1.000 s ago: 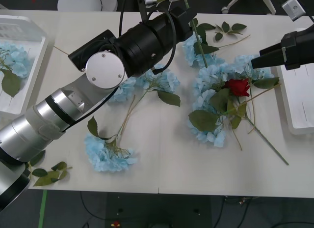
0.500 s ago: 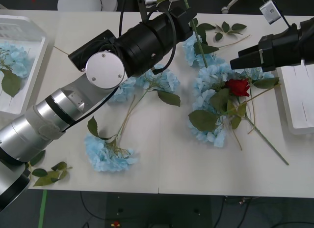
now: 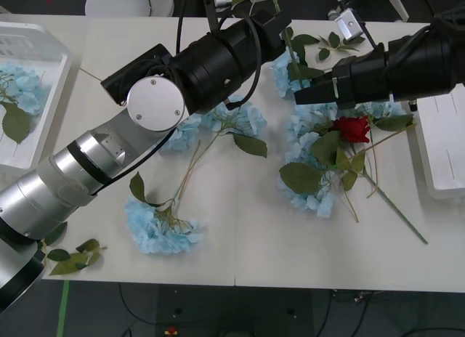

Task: Place the red flowers into the right box and the blue flowers into the left box. If a person shows an open palm, hand one flower to the person first, then continue sorting.

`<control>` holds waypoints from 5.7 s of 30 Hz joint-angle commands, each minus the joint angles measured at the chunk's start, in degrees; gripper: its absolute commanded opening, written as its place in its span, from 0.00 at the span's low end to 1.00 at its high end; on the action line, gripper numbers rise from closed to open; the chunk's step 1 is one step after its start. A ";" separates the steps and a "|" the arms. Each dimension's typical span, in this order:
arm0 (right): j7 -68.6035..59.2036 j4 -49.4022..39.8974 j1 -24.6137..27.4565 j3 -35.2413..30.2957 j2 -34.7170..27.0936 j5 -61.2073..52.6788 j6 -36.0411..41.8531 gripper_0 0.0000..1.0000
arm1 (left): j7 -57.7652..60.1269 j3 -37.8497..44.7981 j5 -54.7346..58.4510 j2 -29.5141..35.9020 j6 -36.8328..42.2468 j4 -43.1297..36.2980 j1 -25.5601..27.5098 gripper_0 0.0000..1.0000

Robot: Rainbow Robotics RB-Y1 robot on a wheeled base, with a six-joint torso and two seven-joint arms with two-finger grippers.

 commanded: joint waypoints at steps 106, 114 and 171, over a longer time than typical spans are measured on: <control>-7.45 40.53 -4.50 2.87 -15.67 64.86 1.85 0.00 | 12.62 26.44 -23.00 25.75 70.72 -5.77 5.77 1.00; -7.80 41.41 -4.50 8.06 -15.32 64.51 -1.40 0.00 | -12.25 21.96 -45.06 25.14 68.08 -7.44 1.11 1.00; -40.14 14.86 -4.41 6.21 -1.61 52.03 4.14 1.00 | -39.23 -26.38 -67.47 13.80 41.54 26.93 -19.19 0.00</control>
